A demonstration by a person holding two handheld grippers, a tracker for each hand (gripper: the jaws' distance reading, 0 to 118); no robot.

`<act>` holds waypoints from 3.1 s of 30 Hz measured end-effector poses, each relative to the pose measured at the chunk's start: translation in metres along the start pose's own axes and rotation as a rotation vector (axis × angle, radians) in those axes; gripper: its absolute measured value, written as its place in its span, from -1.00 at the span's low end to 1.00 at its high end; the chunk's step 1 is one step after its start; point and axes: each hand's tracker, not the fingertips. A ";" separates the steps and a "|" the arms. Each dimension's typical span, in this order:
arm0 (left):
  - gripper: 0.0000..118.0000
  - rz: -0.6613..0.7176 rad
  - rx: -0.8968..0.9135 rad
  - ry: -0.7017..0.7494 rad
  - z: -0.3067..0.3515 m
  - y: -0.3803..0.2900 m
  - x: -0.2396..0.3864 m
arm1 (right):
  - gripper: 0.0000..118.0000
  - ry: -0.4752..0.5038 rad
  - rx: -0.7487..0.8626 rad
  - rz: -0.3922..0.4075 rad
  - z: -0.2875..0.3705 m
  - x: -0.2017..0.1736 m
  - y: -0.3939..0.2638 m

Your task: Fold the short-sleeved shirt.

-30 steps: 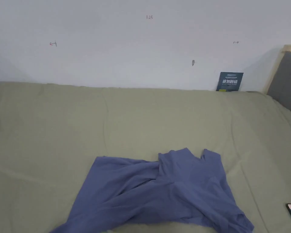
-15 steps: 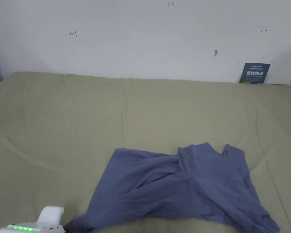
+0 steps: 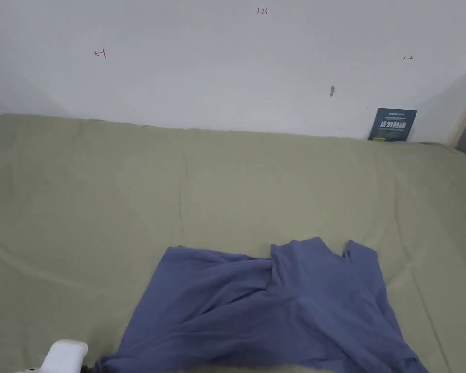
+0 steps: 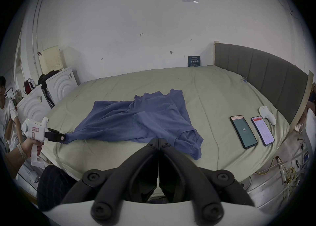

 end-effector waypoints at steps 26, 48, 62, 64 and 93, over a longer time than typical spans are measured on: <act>-0.82 0.096 0.022 -0.005 0.012 0.034 0.016 | 1.00 0.161 -0.436 0.328 -0.441 0.001 0.185; -0.83 0.120 -0.002 0.002 0.003 0.052 0.033 | -0.98 0.108 -0.395 0.326 -0.419 -0.002 0.157; -0.86 0.191 0.341 -0.073 0.063 0.150 0.009 | -0.99 0.197 -0.004 0.204 -0.239 -0.002 0.314; -0.86 0.194 0.400 -0.086 0.076 0.172 0.008 | -0.99 0.208 0.039 0.176 -0.207 -0.002 0.342; -0.87 0.208 0.779 0.111 0.250 0.458 -0.004 | -0.98 0.083 0.442 0.154 -0.061 -0.048 0.614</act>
